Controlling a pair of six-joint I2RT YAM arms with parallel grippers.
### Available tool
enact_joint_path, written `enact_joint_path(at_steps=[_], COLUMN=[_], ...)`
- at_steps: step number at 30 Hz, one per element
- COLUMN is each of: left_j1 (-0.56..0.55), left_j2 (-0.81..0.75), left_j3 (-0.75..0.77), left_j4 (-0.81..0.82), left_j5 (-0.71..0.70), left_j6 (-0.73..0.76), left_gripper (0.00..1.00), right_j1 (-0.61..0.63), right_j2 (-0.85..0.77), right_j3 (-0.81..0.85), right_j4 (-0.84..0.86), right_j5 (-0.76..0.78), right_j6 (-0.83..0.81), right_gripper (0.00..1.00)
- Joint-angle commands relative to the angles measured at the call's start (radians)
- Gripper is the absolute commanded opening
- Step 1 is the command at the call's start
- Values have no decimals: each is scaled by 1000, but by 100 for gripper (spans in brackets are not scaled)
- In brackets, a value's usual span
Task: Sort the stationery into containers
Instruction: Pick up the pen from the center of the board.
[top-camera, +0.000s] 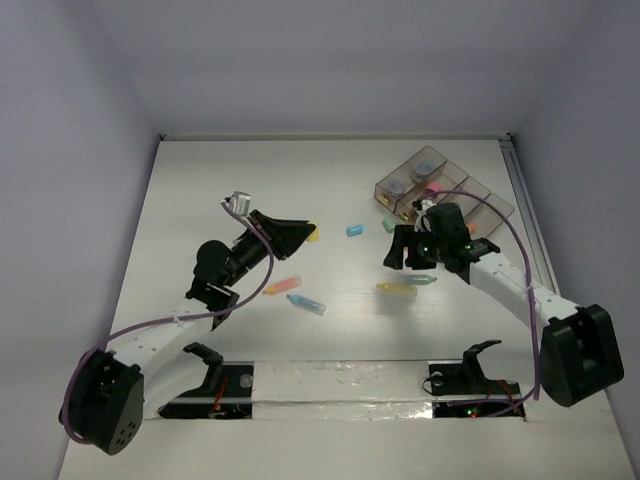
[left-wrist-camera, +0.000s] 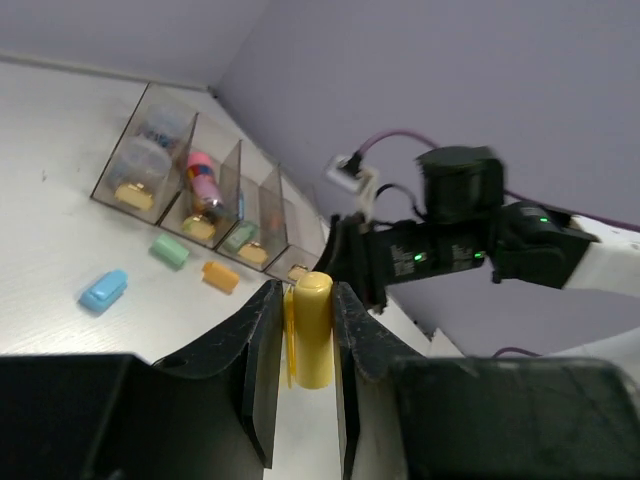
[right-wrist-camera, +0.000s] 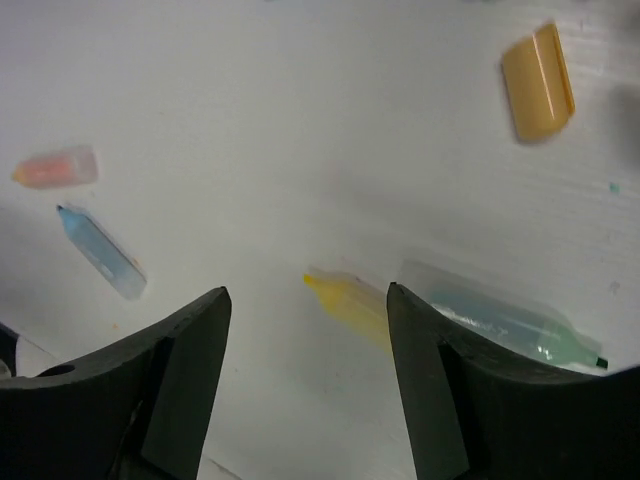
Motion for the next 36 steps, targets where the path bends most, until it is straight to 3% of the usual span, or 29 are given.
enact_joint_path(at_steps=[1,7,12,36], left_j1=[-6,-6,-6,-27], left_j2=[-82,-195,-209,-198], left_j3=[-28,-61,-51,-82], left_j4=[78,-31,-80,-49], left_j5=[25,-44,-57,-66], left_j6=[-18,-4,-9,2], left_gripper=[0,0,0,0], right_j1=[-3,19,28,66], right_j2=[29,169,261,263], right_j3=[19,127,177,102], right_j4=[-171,-270,-274,-270], right_j5=[60,123,150,97], right_j6=[37,-16,-23,14], right_gripper=[73,83,83,82])
